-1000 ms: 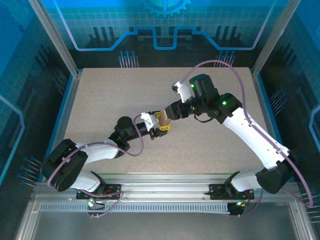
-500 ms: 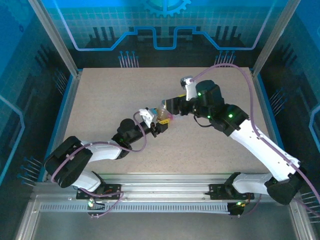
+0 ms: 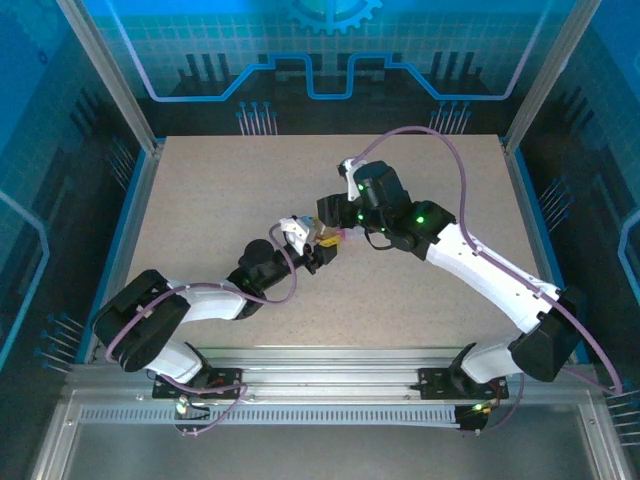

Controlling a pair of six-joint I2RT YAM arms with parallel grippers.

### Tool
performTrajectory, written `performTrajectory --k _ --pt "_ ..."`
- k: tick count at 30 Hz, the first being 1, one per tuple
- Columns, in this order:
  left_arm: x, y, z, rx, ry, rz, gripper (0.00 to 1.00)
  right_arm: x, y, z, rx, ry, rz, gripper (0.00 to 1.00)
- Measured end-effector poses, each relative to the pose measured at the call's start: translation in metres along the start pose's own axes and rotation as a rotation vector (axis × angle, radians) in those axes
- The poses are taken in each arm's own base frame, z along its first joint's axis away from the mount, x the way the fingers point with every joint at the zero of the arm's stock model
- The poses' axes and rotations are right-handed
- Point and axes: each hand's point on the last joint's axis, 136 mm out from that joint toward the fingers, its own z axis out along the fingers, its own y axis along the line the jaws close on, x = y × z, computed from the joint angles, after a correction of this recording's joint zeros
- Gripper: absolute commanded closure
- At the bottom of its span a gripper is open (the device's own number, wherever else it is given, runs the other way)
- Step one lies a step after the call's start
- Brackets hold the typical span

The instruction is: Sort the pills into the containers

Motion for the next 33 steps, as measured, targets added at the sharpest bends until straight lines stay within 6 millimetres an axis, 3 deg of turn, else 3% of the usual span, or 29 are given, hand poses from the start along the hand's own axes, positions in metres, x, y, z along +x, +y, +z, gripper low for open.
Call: performTrajectory --k 9,19,22,25,33 --pt "-0.002 -0.002 0.000 0.002 -0.010 0.011 1.00 0.002 0.004 0.003 -0.019 0.010 0.008 0.45" --pt "0.002 -0.004 -0.002 0.008 -0.002 0.037 1.00 0.013 0.006 0.007 -0.083 0.024 0.024 0.79" --pt "0.006 -0.007 -0.004 0.029 0.009 0.058 1.00 0.018 0.005 0.005 -0.141 0.036 0.012 0.84" --pt "0.007 -0.013 -0.006 0.061 0.010 0.078 1.00 0.023 0.009 -0.001 -0.230 0.060 -0.051 0.94" --pt "-0.006 -0.039 -0.027 0.277 -0.062 0.135 1.00 0.039 0.041 -0.034 -0.502 0.043 -0.439 1.00"
